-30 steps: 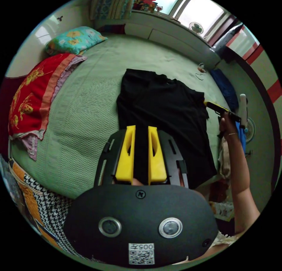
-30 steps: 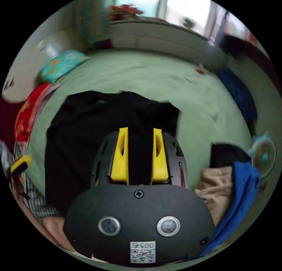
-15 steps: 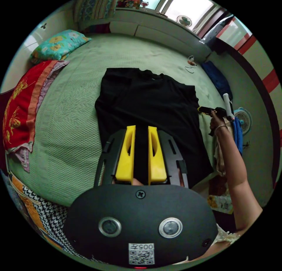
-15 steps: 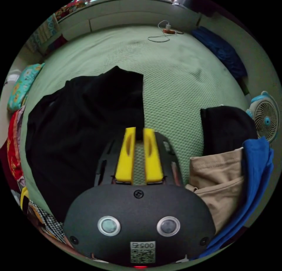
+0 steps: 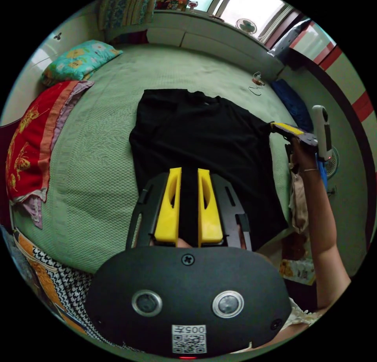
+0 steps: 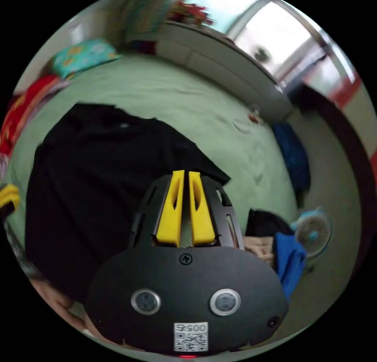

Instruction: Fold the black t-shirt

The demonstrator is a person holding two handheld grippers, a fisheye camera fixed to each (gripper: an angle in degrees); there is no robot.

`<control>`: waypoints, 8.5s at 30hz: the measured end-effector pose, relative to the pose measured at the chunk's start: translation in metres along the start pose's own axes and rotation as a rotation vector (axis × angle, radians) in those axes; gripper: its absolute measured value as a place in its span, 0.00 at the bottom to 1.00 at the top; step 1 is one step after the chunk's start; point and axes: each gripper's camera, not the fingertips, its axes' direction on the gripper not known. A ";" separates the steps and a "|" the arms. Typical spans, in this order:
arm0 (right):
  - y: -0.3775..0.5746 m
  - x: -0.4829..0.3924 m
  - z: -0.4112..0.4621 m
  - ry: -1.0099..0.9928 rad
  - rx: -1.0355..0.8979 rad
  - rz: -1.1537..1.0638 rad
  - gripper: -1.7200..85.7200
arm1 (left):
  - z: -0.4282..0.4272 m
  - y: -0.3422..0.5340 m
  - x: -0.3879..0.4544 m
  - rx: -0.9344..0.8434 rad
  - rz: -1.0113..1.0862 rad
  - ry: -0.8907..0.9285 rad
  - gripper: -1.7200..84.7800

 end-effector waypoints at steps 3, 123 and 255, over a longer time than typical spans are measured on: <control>-0.005 -0.045 0.011 0.026 0.001 -0.176 0.01 | 0.000 -0.001 -0.001 0.001 -0.007 -0.003 0.11; 0.255 0.062 -0.082 -0.239 0.086 0.068 0.02 | 0.021 0.135 0.035 -0.014 0.013 -0.207 0.12; 0.590 0.127 -0.207 -0.338 -0.071 0.053 0.01 | 0.193 0.353 0.248 -0.183 -0.053 -0.294 0.03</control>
